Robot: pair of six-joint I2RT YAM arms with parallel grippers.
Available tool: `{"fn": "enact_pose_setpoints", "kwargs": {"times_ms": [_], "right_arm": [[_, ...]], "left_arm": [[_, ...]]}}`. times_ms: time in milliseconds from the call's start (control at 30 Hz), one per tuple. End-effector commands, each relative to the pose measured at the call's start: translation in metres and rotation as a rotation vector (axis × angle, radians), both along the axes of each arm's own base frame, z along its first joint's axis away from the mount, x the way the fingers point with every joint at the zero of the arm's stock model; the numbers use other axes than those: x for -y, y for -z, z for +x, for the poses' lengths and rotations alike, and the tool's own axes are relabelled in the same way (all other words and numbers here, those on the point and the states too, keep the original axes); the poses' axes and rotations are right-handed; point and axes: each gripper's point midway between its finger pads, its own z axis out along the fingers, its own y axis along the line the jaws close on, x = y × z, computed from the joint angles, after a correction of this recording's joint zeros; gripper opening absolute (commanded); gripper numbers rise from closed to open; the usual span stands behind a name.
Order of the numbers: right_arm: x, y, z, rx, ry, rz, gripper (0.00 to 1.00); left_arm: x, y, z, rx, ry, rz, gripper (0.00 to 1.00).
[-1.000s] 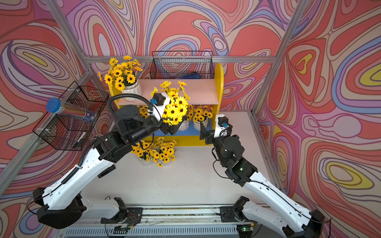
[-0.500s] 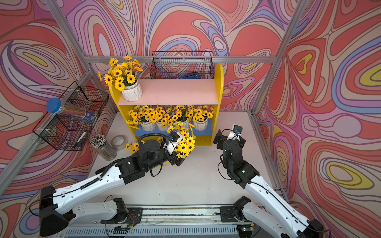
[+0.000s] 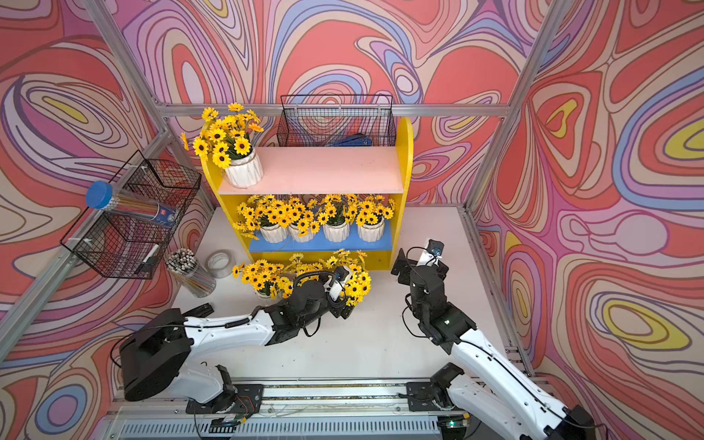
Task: Take the sunflower pots off the shelves
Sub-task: Place the sunflower pot at the center of the board.
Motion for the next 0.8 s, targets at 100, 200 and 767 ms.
{"fn": "enact_pose_setpoints", "kwargs": {"times_ms": [100,200,767], "right_arm": [[-0.011,-0.005,0.001,0.035,-0.077,0.002,0.97],[-0.014,-0.006,0.002,0.047,-0.092,-0.011,0.97],[-0.023,-0.013,0.004,0.075,-0.141,-0.003,0.97]], "left_arm": [[0.013,-0.034,0.027,0.184,-0.09,-0.206,0.0],[0.013,-0.021,0.03,0.202,-0.118,-0.233,0.0],[-0.012,0.04,0.039,0.193,-0.307,-0.187,0.0]]}}
